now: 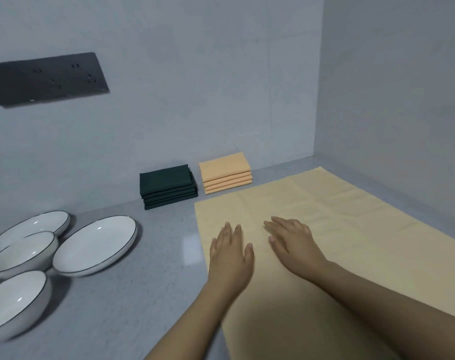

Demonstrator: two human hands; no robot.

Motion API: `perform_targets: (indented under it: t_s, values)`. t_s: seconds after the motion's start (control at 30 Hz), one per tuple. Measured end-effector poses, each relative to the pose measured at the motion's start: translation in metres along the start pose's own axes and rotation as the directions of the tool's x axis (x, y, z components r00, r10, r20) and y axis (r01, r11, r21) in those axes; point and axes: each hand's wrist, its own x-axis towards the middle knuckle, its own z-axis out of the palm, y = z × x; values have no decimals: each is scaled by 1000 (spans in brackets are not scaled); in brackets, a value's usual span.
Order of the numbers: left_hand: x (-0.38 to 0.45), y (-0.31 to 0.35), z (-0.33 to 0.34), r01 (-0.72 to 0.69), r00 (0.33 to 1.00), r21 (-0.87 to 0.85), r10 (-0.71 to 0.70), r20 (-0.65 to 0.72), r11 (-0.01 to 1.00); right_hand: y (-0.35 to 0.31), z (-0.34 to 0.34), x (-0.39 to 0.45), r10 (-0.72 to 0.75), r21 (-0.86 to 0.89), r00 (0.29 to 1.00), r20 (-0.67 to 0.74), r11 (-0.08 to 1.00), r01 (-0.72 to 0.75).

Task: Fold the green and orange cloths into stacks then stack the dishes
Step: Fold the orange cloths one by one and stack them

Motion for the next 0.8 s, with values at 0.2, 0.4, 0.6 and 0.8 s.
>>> perform_targets:
  t_s: [0.2,0.4,0.6,0.8]
  values:
    - [-75,6,-5,-20,987,80,7,162,997,-16,-24,-73,-35,-8,991,128,999,36]
    - [-103,-7,-20,-28,946,250,-55,318,968,-27,-40,-113,-127,84,911,391,991,103]
    - [-132,-40,-43,-2,939,281,-95,331,960,-65,-38,-131,-184,142,829,528,982,127]
    - [-144,-72,-62,94,951,278,-169,260,956,-116,-17,-134,-159,96,859,487,987,128]
